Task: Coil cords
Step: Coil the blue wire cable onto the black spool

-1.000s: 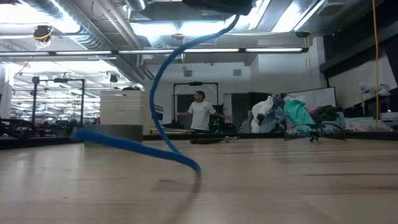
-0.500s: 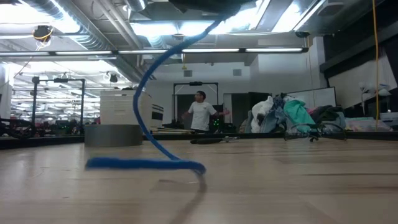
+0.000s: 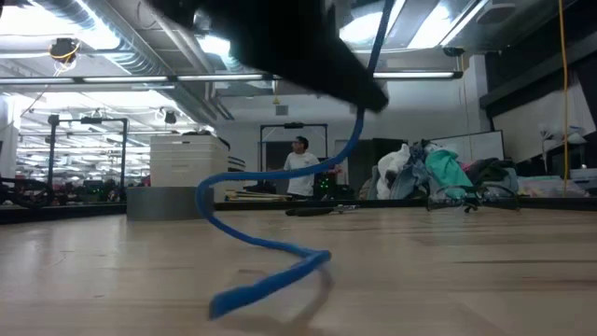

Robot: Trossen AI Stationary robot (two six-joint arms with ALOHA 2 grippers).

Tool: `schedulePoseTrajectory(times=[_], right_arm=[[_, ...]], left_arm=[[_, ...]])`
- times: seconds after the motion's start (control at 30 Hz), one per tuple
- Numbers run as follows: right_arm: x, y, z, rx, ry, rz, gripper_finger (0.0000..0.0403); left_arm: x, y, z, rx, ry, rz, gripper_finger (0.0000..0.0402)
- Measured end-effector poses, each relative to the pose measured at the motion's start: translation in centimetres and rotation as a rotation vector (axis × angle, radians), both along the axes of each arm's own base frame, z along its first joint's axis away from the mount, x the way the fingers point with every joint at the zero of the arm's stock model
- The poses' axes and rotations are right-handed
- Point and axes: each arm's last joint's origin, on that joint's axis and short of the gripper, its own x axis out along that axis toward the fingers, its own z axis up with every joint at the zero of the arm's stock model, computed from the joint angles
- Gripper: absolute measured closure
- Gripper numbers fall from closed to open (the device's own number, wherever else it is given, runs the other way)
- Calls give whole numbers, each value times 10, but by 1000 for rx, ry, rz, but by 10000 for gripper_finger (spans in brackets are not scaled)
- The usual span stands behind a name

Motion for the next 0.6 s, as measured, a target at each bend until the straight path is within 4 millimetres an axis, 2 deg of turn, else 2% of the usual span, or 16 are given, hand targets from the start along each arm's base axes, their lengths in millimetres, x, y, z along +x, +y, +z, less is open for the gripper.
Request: schedulePoseTrajectory(times=[0.13,0.27,0.4,0.6], right_arm=[[-2,4,0,-22,-22,-40,402],[-6,7,3,-64,-57,-119,402],[-15,7,15,-94,-116,-214,402],[-33,9,30,-142,-184,-338,402]], left_arm=[[3,-5,-12,-16,16,-28,290],[1,-9,-13,-36,30,-53,290],[-4,-16,-14,-15,45,-89,293],[-8,-20,-16,8,74,-110,343]])
